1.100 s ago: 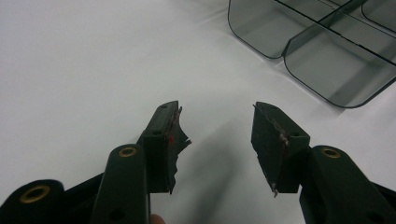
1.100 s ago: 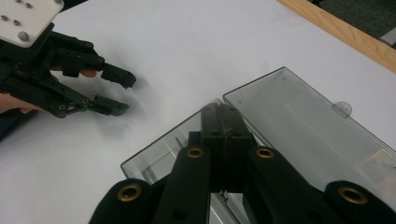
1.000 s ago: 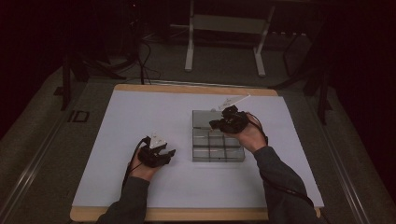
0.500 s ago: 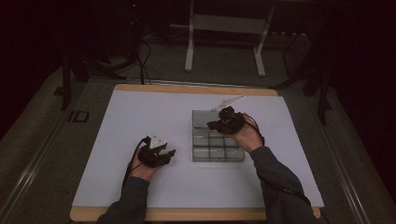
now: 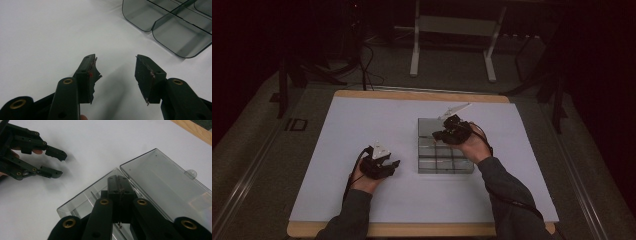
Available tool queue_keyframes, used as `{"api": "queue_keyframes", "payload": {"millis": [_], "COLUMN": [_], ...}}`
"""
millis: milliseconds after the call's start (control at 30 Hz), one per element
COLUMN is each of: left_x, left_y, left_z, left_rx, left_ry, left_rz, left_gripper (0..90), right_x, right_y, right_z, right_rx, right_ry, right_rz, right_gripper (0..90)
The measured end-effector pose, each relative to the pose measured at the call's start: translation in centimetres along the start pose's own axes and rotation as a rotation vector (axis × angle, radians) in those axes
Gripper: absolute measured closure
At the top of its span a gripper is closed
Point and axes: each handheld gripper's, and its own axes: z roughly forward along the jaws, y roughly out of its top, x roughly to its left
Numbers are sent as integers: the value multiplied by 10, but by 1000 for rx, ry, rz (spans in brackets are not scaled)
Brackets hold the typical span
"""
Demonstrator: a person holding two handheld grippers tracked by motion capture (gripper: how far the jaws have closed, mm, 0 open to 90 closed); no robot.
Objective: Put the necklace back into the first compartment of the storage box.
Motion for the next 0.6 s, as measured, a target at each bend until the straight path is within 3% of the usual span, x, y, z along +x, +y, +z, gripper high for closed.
{"api": "queue_keyframes", "payload": {"millis": [600], "left_x": [0], "left_y": [0], "left_z": [0], "left_rx": [-1], "left_ry": [0], "left_rz": [-1], "left_gripper": [516], "right_x": [1], "right_y": [0], "right_z": [10], "right_rx": [27], "right_ry": [-11], "right_rz": [-2], "right_gripper": [900]}}
